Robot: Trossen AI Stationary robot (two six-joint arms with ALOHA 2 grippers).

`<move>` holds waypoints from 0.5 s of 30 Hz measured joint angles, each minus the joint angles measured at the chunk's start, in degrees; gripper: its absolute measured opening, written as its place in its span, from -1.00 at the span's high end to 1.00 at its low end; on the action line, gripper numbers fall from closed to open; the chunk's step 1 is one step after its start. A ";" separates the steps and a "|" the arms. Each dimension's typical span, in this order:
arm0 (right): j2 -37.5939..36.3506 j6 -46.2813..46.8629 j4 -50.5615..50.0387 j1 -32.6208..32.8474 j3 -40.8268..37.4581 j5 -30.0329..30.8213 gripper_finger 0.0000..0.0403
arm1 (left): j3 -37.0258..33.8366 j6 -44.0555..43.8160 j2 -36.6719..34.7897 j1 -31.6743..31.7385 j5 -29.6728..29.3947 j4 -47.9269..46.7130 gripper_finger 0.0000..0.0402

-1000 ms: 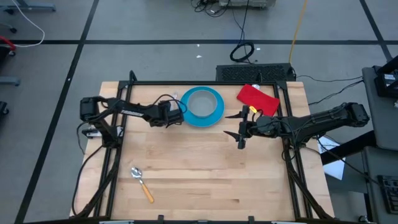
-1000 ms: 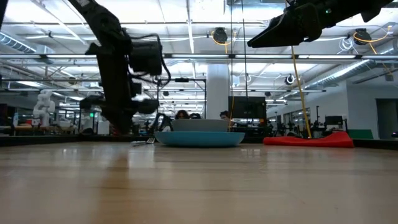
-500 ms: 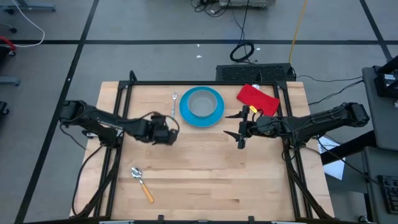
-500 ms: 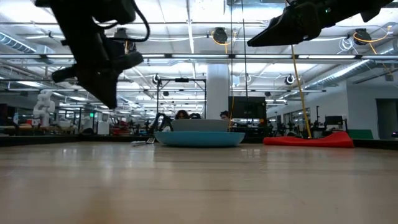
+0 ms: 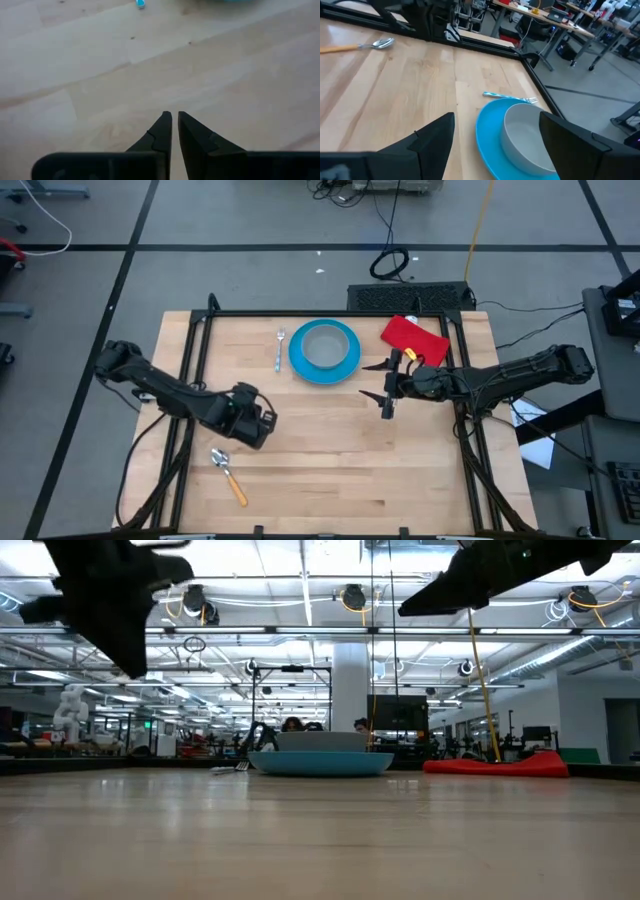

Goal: Pick and place plate/cup/fork/spoon on tray
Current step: Put the yellow spoon into the grey bowl

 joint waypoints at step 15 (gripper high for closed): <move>0.00 7.40 -4.06 0.13 0.00 -0.04 -0.38 | 7.00 -9.87 6.59 -10.46 10.24 -6.88 0.83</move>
